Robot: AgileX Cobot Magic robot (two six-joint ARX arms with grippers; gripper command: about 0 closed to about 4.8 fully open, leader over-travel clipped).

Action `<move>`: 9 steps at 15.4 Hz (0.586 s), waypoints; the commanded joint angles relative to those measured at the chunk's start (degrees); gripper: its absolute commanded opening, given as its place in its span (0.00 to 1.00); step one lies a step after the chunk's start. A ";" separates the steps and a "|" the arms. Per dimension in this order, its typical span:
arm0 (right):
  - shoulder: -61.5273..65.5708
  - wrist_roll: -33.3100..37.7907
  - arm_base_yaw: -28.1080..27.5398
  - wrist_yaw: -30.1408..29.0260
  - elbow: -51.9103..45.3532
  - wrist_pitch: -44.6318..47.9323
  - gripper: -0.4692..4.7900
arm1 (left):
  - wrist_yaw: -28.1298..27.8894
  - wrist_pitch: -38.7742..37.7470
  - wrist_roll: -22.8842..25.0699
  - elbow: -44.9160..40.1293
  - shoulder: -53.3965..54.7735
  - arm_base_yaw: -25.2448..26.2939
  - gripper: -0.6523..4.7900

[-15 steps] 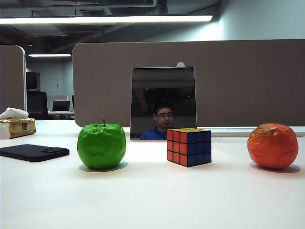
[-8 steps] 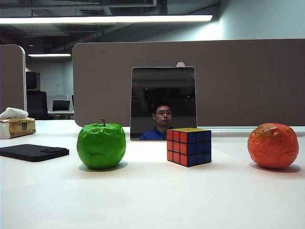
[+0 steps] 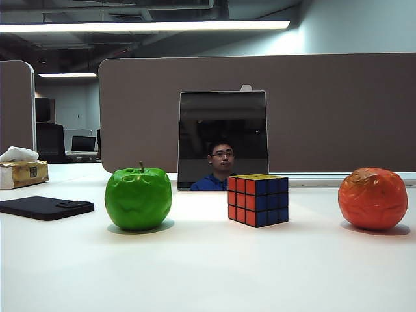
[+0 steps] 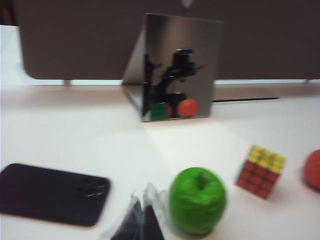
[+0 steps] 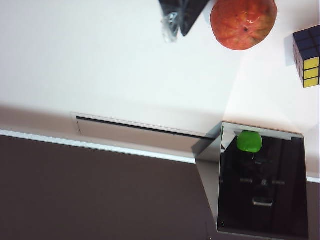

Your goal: Move all the fruits on the tabletop near the face of the Rubik's cube that has the color most similar to each fruit.

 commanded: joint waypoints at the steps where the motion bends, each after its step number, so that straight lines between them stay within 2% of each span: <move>1: 18.82 -0.42 0.02 1.01 17.46 -16.50 0.09 | 6.88 -4.61 2.23 11.19 14.67 -0.15 0.11; 2: 22.51 -0.68 0.02 1.01 18.84 -17.90 0.09 | 6.73 -4.66 4.09 14.19 21.88 -0.50 0.11; 4: 24.76 -1.90 0.04 0.98 18.91 -18.69 0.09 | 6.62 -3.67 4.09 15.93 28.37 -2.89 0.11; 5: 26.64 -1.95 0.04 1.03 18.91 -18.95 0.09 | 4.15 -1.51 4.07 16.74 34.82 -7.34 0.11; 7: 28.11 -1.95 0.07 0.31 18.91 -18.93 0.09 | -0.13 3.43 5.42 16.72 40.37 -13.97 0.11; 9: 28.87 -1.90 0.07 -1.25 18.91 -18.95 0.09 | -2.21 6.36 5.99 16.72 42.47 -16.59 0.11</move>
